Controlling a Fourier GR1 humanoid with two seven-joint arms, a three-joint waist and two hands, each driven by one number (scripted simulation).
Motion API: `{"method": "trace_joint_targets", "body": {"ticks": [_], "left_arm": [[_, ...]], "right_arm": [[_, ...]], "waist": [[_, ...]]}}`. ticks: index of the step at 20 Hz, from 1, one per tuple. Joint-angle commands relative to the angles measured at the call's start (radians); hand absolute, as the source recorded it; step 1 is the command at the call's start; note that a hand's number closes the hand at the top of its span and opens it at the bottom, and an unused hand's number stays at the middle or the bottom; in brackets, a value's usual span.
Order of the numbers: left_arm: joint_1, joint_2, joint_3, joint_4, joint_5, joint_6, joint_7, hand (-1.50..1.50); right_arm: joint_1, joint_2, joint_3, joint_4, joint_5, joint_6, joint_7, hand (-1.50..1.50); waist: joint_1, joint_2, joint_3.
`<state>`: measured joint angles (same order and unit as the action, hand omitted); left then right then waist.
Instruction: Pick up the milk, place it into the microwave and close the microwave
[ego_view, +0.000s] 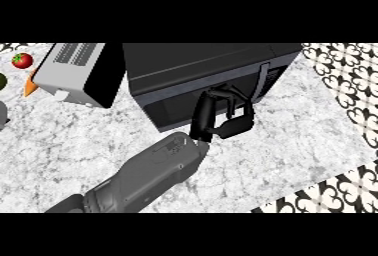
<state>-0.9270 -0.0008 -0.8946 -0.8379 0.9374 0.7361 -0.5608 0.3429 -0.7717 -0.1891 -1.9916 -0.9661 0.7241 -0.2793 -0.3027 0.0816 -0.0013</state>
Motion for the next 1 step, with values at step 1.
{"method": "trace_joint_targets", "body": {"ticks": [1], "left_arm": [[-0.063,0.001,0.071,0.111,0.031,0.008,0.006,1.50]], "right_arm": [[0.012,-0.008,0.001,0.004,-0.008,0.012,0.006,-1.50]], "waist": [[-0.011,0.010,0.001]]}}
